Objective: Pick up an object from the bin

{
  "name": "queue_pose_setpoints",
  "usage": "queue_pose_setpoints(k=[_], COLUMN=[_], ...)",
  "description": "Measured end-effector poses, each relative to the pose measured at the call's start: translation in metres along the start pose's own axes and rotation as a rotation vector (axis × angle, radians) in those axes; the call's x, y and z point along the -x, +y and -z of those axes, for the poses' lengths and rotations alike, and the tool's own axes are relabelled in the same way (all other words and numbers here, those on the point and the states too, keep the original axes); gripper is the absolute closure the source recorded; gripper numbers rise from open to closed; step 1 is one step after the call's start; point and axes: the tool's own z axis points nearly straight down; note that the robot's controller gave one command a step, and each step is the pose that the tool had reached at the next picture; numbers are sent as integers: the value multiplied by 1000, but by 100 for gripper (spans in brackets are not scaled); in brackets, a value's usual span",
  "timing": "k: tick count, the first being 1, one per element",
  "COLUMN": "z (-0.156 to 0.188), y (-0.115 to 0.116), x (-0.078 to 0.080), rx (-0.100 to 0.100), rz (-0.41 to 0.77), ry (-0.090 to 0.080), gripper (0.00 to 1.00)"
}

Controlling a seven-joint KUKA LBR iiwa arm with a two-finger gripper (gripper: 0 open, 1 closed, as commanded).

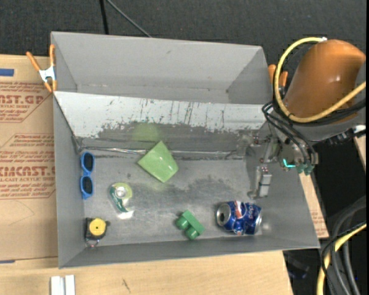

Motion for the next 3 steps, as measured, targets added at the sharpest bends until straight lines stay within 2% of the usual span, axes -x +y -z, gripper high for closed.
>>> queue_pose_setpoints(k=[1, 2, 3], z=[-105, -173, -167], y=[-29, -41, -40], x=[-12, -15, -11], rx=[1, -2, -5], rz=[562, 509, 509], ry=[-1, -12, -23], gripper=[0, 0, 100])
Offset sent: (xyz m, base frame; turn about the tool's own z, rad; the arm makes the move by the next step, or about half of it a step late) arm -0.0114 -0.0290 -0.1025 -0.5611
